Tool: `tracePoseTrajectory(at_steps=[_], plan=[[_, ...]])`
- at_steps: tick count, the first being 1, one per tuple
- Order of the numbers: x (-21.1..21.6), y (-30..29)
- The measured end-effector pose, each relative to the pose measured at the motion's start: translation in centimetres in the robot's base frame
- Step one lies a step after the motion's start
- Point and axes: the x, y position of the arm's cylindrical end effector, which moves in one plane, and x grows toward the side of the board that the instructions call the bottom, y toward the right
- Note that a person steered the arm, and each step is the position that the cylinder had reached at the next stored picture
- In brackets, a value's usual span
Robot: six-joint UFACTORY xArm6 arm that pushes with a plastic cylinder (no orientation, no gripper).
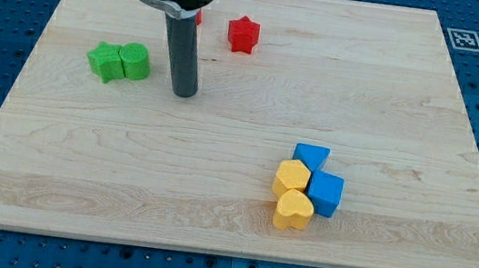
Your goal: Move your arm towards the bottom right of the board
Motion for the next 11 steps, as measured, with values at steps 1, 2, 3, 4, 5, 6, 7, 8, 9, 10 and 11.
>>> tracePoseTrajectory(at_steps=[1, 2, 3, 4, 5, 6, 7, 8, 9, 10, 11], plan=[[0.0, 0.0], [-1.8, 1.0], [-1.4, 3.5], [-0.6, 8.5], [-0.2, 13.7], [0.8, 18.8], [1.8, 22.2], [3.2, 23.3], [3.3, 23.5], [6.0, 25.2], [10.3, 29.2]])
